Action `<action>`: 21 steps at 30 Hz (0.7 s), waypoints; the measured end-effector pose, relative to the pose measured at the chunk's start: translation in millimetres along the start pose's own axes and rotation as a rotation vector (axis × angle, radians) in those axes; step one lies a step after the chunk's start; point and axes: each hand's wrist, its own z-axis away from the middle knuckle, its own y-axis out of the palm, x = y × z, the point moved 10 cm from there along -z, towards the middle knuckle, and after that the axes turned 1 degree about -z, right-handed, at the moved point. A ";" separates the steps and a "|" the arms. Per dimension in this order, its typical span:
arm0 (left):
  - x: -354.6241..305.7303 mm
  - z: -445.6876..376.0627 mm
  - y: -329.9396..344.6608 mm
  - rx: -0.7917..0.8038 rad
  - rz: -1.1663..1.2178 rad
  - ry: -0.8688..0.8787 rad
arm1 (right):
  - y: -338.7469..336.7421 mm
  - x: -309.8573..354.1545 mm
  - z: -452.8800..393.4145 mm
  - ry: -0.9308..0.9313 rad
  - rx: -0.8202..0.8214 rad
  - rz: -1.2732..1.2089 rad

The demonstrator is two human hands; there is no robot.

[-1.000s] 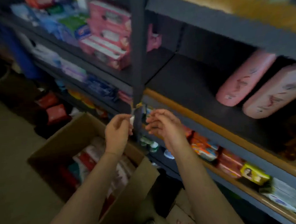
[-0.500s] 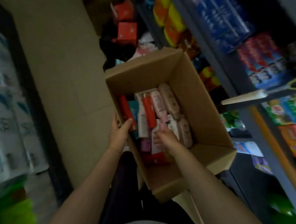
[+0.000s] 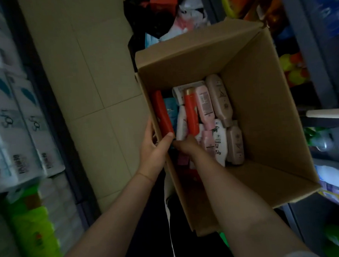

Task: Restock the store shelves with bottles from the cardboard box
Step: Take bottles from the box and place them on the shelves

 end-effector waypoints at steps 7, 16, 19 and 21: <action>8.0 -6.2 -1.3 -0.004 -0.026 -0.038 | -16.0 1.2 38.8 -0.010 0.147 -0.313; -131.5 64.0 35.0 -0.156 -0.371 0.337 | -105.5 77.7 234.3 -0.501 0.302 -0.556; -185.4 119.3 111.9 0.213 -0.074 0.276 | -152.1 94.5 306.1 -0.644 0.221 -0.627; -219.2 159.7 154.9 0.368 -0.009 0.304 | -187.8 99.3 357.4 -0.745 0.134 -0.648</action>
